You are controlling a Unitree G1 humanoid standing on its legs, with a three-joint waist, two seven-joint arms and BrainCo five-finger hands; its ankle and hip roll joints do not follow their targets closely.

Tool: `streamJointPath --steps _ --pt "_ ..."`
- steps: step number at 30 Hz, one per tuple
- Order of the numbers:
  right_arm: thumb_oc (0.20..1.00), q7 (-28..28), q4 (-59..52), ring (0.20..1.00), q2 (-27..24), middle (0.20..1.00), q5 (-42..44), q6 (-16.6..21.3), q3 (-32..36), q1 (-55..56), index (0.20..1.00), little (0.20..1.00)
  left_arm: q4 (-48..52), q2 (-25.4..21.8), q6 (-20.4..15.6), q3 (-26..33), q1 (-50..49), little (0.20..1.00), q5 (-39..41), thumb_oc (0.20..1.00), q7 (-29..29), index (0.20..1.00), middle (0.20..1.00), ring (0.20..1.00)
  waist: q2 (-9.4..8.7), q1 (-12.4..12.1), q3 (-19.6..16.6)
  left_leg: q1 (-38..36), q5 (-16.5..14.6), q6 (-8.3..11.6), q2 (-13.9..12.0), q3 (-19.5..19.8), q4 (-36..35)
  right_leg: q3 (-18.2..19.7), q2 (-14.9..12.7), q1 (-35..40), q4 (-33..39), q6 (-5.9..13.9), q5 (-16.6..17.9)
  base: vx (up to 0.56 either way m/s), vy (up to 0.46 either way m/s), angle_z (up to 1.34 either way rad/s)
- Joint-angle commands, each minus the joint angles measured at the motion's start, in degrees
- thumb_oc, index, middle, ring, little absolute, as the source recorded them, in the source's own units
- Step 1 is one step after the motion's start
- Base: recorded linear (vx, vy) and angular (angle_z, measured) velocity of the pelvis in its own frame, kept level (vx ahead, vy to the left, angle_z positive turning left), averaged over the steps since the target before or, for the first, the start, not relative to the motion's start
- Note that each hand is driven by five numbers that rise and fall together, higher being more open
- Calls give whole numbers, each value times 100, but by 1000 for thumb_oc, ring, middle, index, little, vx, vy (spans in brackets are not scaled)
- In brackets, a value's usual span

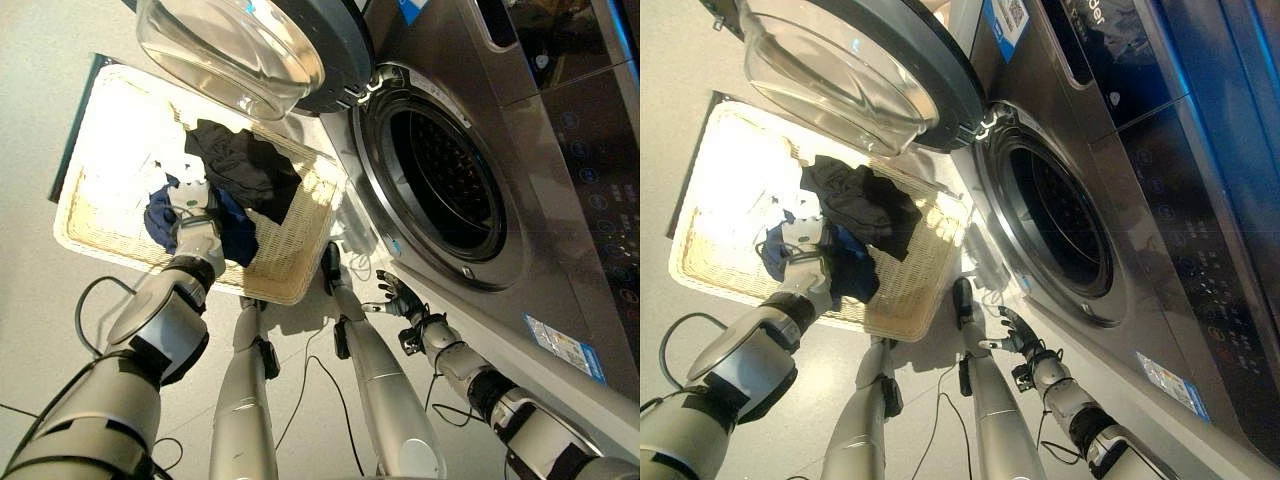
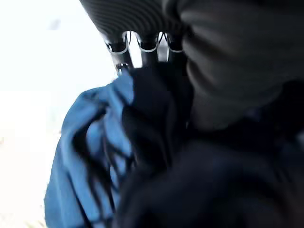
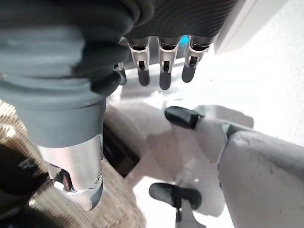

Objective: Put the clothes into the washing machine.

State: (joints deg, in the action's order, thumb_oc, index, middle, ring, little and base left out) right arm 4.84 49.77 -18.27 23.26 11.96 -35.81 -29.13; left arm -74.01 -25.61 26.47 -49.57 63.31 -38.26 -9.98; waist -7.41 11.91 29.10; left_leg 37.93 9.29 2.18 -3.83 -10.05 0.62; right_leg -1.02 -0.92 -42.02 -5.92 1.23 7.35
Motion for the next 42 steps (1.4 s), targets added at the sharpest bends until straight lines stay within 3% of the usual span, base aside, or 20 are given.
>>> streamJointPath --steps 1,4,7,9,11,13,14,15,17,18,19,21,23,28,30,32,37,42 --pt "1000 67 -89 1000 129 1000 105 -1 42 45 1000 1000 -289 401 3 178 -684 200 253 200 341 200 200 200 -169 -111 69 -117 -65 294 269 159 -191 44 398 48 342 362 362 -38 -12 3" --pt "1000 16 61 1000 122 1000 53 54 107 45 1000 1000 -335 360 -143 241 -698 200 775 200 -46 200 200 200 -115 -153 69 -299 -69 309 266 177 -208 24 376 228 353 355 324 -43 -11 6" --pt "1000 -14 220 1000 140 1000 -24 119 149 81 1000 1000 -464 309 -544 542 -766 200 1792 200 -604 200 200 200 -63 -225 69 -573 -68 314 273 191 -236 14 361 489 355 334 271 -42 -5 4" --pt "1000 -38 365 1000 170 1000 -116 208 191 97 1000 1000 -583 288 -982 894 -834 200 2569 200 -957 200 200 200 -20 -273 69 -751 -62 315 269 204 -252 2 342 660 340 323 227 -51 6 3" --pt "1000 -21 489 1000 198 1000 -222 308 228 129 1000 1000 -689 236 -1797 1390 -891 200 3347 200 -1219 200 200 200 28 -335 69 -975 -57 321 270 215 -274 -18 318 876 330 310 170 -55 9 3" --pt "1000 -13 499 1000 198 1000 -238 318 235 148 1000 1000 -705 228 -1938 1491 -901 200 3435 200 -1275 200 200 200 40 -349 69 -1041 -58 322 271 220 -288 -28 310 940 335 308 154 -43 22 1" --pt "1000 11 508 1000 144 1000 -321 382 344 295 1000 1000 -577 128 -2544 1849 -1088 200 3990 200 -1386 200 200 200 158 -428 69 -1406 -75 331 298 219 -318 -99 244 1272 354 320 98 -58 48 4" --pt "1000 14 491 1000 125 1000 -339 375 369 324 1000 1000 -527 108 -2674 1903 -1149 200 4146 200 -1435 200 200 200 189 -447 69 -1478 -80 329 307 224 -326 -116 229 1343 366 324 89 -80 70 9" --pt "1000 100 369 1000 42 1000 -552 354 459 471 1000 1000 -104 65 -3093 2130 -1553 200 4738 200 -1434 200 200 200 361 -557 69 -1771 -108 305 368 297 -362 -214 149 1653 420 351 41 -62 40 9" --pt "1000 101 369 1000 42 1000 -553 354 458 474 1000 1000 -101 65 -3093 2131 -1558 200 4738 200 -1434 200 200 200 363 -554 69 -1777 -107 305 368 300 -365 -217 149 1659 423 351 41 -86 7 21" --pt "1000 162 304 1000 -3 1000 -686 410 551 627 1000 1000 411 99 -3462 2382 -1975 200 5419 200 -973 200 200 200 490 -655 69 -2051 -150 280 405 368 -420 -307 83 1942 465 374 -15 -64 -8 24" --pt "1000 183 265 1000 -15 1000 -709 413 595 677 1000 1000 659 143 -3518 2492 -2178 200 5643 200 -836 200 200 200 532 -702 69 -2127 -167 272 417 395 -417 -342 58 2043 479 378 -28 -67 -10 20" --pt "1000 187 118 1000 -36 1000 -737 481 811 911 1000 1000 1553 345 -3799 2836 -3024 200 5931 200 -423 200 200 200 706 -856 -59 -2391 -226 253 458 476 -461 -489 -33 2375 547 413 -90 -77 1 24" --pt "1000 1 -461 1000 -115 1000 -910 449 1032 1368 1000 1000 2884 528 -3949 3069 -4235 200 6010 200 73 200 200 200 886 -1036 -374 -2737 -350 199 527 566 -531 -629 -137 2836 666 433 -196 -25 36 23" --pt "1000 -16 -505 1000 -123 1000 -903 433 1039 1395 1000 1000 2976 527 -3931 3066 -4296 200 6022 200 121 200 200 200 896 -1042 -395 -2760 -358 196 529 567 -536 -639 -144 2865 673 434 -202 -1 31 19" --pt "1000 -228 -965 1000 -209 1000 -890 380 1082 1627 1000 1000 3757 438 -3817 3041 -4790 200 6260 200 804 200 200 200 964 -1101 -545 -2951 -430 167 554 567 -560 -731 -196 3109 720 430 -267 -2 50 15" --pt "1000 -466 -1616 1000 -214 1000 -938 342 971 1817 1000 1000 4553 335 -3391 2913 -5067 200 6627 200 1743 200 200 200 990 -1118 -769 -3193 -495 132 582 564 -559 -825 -234 3393 734 417 -337 9 20 10" --pt "1000 -1166 -2173 1000 -149 1000 -655 210 794 2044 1000 1000 5203 470 -2679 2685 -5299 200 8012 200 3880 200 200 200 988 -1071 -1070 -3497 -592 87 582 516 -562 -923 -272 3729 781 408 -389 53 3 4"
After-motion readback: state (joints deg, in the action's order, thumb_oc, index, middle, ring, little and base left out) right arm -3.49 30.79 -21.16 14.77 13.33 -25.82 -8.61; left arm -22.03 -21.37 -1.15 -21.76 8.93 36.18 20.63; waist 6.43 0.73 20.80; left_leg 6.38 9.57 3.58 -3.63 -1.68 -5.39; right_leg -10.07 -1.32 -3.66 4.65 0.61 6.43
